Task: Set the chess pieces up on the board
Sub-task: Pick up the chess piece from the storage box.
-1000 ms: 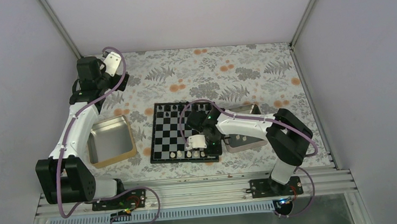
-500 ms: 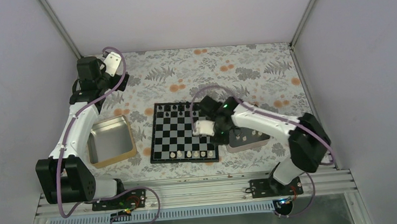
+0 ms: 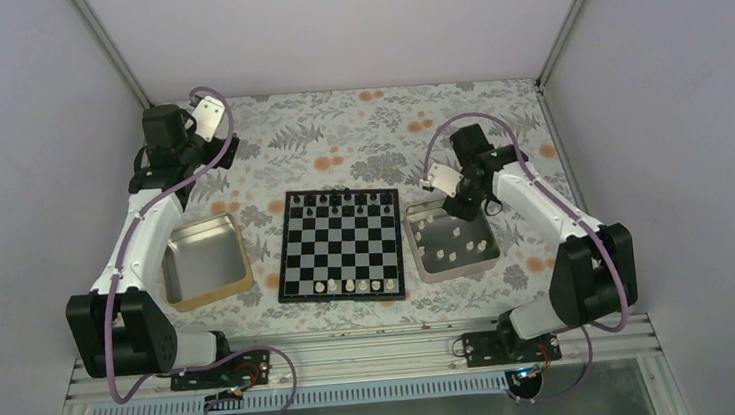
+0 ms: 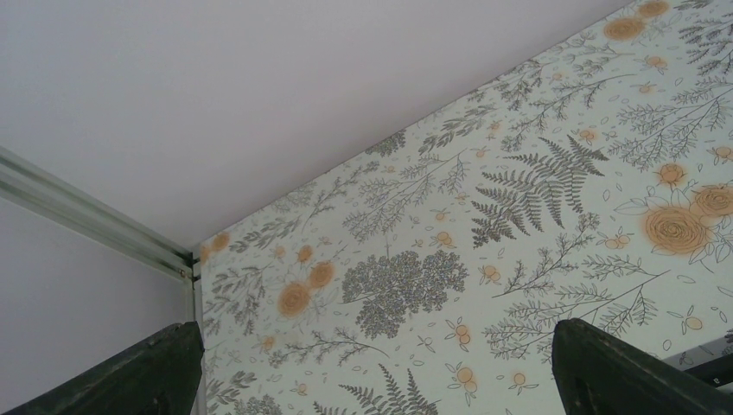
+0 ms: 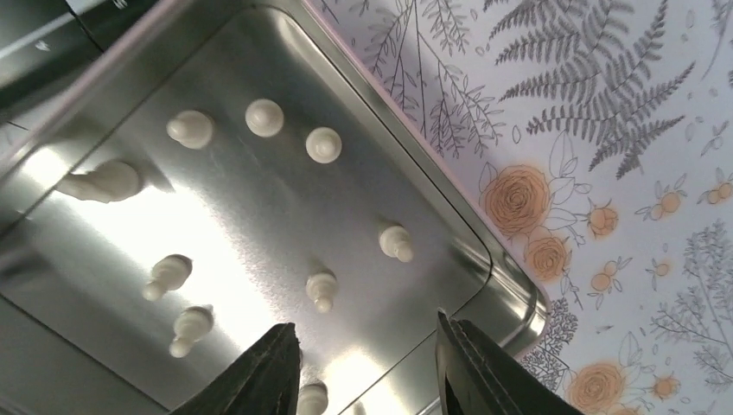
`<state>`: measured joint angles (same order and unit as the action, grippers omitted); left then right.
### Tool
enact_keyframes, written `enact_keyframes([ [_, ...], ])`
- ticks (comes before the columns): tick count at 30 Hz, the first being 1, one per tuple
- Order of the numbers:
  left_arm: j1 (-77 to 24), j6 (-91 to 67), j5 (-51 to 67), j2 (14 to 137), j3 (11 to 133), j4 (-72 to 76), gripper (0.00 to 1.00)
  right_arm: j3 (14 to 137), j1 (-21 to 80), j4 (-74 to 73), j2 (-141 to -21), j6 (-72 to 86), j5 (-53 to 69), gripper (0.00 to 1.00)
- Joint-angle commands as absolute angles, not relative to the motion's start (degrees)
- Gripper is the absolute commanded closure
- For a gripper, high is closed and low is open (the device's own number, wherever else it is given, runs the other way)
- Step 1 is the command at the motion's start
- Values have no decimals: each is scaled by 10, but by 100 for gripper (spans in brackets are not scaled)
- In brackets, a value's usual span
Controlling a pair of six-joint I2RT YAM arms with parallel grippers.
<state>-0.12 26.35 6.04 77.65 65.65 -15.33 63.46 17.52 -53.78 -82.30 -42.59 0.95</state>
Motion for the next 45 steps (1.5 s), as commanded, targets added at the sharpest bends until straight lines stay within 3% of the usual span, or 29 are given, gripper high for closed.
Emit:
enact_keyframes([
  [1, 0, 263, 64, 780, 662, -152, 0, 616, 158, -511, -845, -481, 55, 58],
  [21, 0, 265, 54, 797, 668, -155, 0, 550, 205, -497, -880, -568, 172, 61],
  [45, 0, 266, 52, 802, 668, -155, 0, 553, 244, -473, -941, -562, 185, 59],
])
